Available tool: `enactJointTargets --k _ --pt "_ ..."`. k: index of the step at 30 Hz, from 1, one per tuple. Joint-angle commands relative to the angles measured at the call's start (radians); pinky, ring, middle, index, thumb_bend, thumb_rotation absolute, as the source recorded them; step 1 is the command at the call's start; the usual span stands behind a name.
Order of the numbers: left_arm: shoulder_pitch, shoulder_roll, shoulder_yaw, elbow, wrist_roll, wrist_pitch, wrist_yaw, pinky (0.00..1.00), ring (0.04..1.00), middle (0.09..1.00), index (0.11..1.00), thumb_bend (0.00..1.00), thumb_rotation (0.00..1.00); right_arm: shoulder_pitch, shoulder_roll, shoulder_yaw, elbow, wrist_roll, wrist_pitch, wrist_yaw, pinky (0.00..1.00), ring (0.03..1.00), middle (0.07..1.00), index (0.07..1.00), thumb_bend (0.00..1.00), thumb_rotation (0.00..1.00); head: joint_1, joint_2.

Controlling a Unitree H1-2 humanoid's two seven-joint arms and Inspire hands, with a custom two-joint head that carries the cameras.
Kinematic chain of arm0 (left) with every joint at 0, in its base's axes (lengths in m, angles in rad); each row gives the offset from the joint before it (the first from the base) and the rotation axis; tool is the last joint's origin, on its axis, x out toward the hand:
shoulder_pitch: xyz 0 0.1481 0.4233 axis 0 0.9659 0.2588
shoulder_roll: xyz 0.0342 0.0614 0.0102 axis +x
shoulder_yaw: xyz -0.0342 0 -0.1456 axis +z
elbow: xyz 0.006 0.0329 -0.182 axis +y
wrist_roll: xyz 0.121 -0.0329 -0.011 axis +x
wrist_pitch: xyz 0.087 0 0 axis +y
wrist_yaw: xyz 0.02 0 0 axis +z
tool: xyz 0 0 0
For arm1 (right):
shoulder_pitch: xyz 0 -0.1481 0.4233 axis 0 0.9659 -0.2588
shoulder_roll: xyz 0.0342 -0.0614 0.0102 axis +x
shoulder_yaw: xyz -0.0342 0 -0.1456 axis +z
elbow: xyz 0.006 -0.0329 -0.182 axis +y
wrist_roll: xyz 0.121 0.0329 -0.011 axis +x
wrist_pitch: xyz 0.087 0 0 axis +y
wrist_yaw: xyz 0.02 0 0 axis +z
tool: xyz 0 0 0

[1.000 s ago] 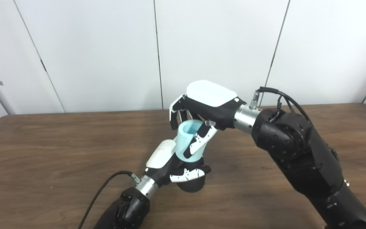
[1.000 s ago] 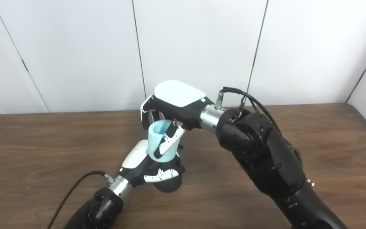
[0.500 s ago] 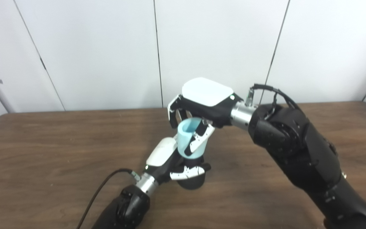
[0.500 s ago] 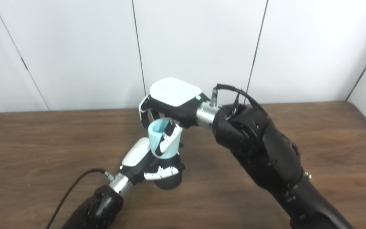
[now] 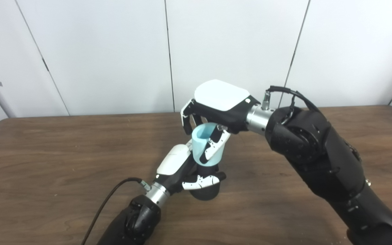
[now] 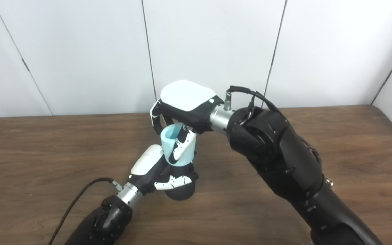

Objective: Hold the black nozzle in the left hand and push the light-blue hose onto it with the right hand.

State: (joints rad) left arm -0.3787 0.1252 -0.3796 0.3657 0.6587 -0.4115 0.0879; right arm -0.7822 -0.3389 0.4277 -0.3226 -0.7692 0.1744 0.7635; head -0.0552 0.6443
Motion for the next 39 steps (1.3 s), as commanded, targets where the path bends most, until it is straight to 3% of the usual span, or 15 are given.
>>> enactJointTargets --k 1,22,39 --pt "0.289 -0.036 -0.07 0.195 -0.015 -0.011 0.024 1.0 0.904 0.74 0.342 0.47 0.78 -0.119 -0.04 -0.046 -0.009 -0.026 -0.038 -0.024 0.11 0.199 0.316 0.484 0.51 0.13 0.0 0.001" --pt "0.299 -0.032 -0.071 0.167 -0.014 0.011 0.009 1.0 0.904 0.74 0.341 0.47 0.78 -0.031 0.002 -0.022 0.042 0.044 0.104 0.047 0.13 0.215 0.328 0.485 0.51 0.13 0.002 0.011" --pt "0.296 -0.031 -0.072 0.168 -0.016 0.011 0.007 1.0 0.904 0.74 0.34 0.48 0.78 -0.01 -0.004 0.014 0.061 0.051 0.053 0.012 0.1 0.182 0.295 0.483 0.51 0.13 0.003 0.016"
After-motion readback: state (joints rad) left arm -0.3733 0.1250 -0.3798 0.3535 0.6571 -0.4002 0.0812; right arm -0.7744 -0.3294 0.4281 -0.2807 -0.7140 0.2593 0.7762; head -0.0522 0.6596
